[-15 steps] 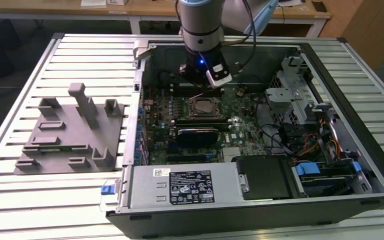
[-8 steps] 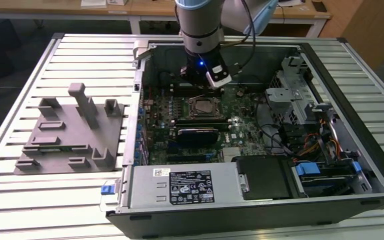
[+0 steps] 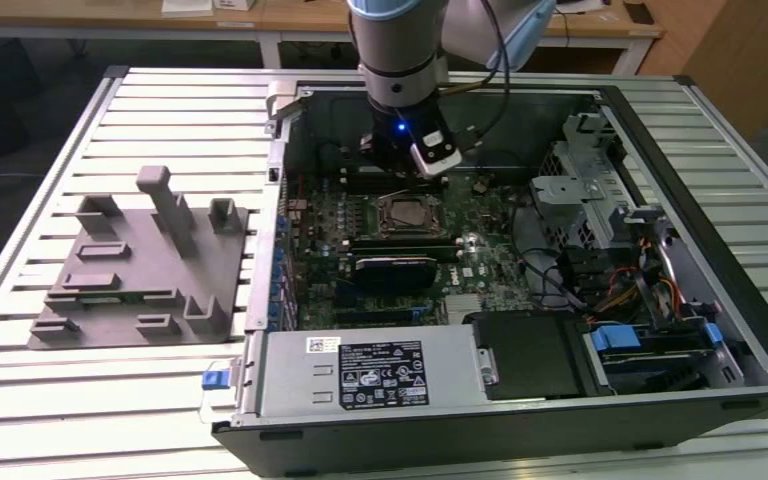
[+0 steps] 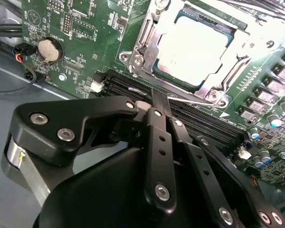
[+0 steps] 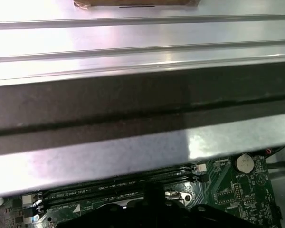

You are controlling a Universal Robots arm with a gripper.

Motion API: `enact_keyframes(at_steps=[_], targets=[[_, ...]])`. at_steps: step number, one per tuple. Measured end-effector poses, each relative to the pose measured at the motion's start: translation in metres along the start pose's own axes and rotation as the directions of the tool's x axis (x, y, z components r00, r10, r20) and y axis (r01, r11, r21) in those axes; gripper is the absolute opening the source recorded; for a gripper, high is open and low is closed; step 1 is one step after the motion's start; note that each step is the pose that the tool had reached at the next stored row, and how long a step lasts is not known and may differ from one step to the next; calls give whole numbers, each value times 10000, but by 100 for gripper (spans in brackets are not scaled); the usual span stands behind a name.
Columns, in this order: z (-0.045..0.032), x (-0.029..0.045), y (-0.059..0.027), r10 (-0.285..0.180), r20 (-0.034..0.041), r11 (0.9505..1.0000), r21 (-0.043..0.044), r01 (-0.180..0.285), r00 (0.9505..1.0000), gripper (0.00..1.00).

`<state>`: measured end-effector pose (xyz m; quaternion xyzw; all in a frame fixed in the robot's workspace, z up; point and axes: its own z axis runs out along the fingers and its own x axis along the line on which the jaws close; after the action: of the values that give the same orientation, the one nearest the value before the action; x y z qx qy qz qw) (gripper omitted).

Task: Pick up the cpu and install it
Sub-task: 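Install the first cpu locking lever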

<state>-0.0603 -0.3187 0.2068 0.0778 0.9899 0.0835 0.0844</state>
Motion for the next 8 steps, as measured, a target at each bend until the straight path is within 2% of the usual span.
enact_keyframes(at_steps=[8], targets=[[29,35,21,163,40,9999,31,-163,9999,11]])
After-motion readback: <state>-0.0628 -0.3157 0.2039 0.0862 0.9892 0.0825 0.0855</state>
